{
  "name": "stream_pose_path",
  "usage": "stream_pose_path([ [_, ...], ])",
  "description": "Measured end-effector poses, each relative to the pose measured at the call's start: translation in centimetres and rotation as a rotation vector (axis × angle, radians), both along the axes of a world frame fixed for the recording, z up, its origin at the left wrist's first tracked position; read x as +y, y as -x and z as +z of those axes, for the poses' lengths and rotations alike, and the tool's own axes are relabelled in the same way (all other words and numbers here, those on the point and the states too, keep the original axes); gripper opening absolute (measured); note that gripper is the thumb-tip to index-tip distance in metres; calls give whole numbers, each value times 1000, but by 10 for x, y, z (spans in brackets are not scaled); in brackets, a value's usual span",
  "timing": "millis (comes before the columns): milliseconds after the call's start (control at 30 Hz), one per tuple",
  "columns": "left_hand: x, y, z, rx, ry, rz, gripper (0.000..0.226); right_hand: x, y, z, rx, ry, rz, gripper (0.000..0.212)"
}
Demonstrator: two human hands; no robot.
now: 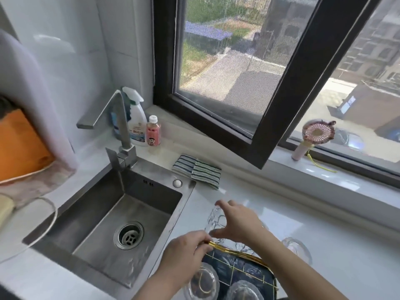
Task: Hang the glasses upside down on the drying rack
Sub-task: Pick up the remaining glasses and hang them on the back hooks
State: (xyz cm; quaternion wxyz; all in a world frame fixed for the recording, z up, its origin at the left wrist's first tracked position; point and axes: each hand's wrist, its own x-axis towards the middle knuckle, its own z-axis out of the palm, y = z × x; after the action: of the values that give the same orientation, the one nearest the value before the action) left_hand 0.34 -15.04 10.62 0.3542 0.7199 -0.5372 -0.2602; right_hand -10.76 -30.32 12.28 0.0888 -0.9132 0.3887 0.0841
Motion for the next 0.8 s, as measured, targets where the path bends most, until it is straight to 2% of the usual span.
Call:
stream_pose_path([
  [100,0,-1,-3,8,-5,-9,10,-1,5,3,17,-14,24,96],
  [167,1,-1,-5,32,-12,-11,10,4,12,15,-43,-46,13,96],
  [333,15,1,-13,166,-47,24,24,40,54,48,-469,-6,-64,58],
  [433,38,0,-21,252,-82,23,21,77,95,55,-705,10,-121,35],
  [567,69,3,-28,400,-164,23,74,123,133,47,-796,0,-181,12],
  [700,84,11,-28,354,-307,-3,97,153,136,27,-748,24,-188,28],
  [800,82,19,-32,324,-324,37,105,161,119,12,-645,9,-165,59],
])
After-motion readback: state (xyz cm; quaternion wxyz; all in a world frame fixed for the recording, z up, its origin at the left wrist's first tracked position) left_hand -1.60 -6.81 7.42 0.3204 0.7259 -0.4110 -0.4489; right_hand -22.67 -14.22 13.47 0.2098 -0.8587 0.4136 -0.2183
